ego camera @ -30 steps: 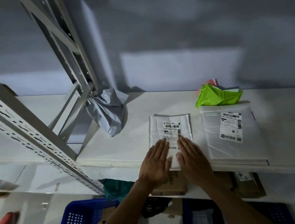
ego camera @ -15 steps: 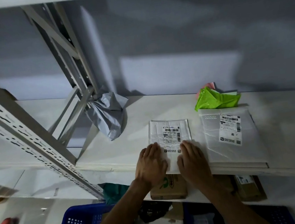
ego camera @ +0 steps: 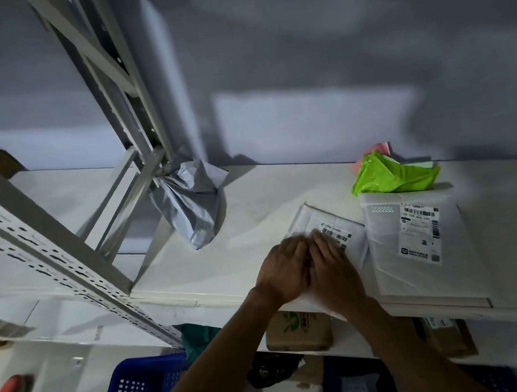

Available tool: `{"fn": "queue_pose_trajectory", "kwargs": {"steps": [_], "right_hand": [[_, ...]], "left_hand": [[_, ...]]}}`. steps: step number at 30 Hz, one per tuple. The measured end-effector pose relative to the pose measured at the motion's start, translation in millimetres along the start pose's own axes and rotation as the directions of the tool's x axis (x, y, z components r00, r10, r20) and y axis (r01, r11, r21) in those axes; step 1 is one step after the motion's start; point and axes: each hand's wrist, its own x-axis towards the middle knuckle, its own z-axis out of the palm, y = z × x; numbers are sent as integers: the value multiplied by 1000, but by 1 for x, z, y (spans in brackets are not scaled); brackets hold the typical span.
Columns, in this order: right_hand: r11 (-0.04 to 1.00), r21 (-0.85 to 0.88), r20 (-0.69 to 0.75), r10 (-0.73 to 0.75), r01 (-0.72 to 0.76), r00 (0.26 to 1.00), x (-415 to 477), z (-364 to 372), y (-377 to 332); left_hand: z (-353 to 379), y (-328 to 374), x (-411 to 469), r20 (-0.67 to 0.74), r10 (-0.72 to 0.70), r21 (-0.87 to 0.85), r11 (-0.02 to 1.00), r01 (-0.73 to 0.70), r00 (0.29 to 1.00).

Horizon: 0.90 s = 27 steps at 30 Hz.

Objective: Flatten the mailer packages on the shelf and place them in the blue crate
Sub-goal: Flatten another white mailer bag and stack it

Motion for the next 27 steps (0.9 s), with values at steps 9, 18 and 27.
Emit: {"fn": "queue_pose_trajectory", "kwargs": {"steps": [9,18,27], "right_hand": [[979,74,-34,192,-189,981,1,0,-3],[966,85,-66,249,-243,966,3,-10,3],[992,-6,-240,-123,126,963,31,-17,-2]], "left_hand": [[20,-21,5,62,86,43,995,-88,994],[17,-17,2,144,-41,23,999,38,989],[11,9,5,2,-204,162,966,201,979]]}}
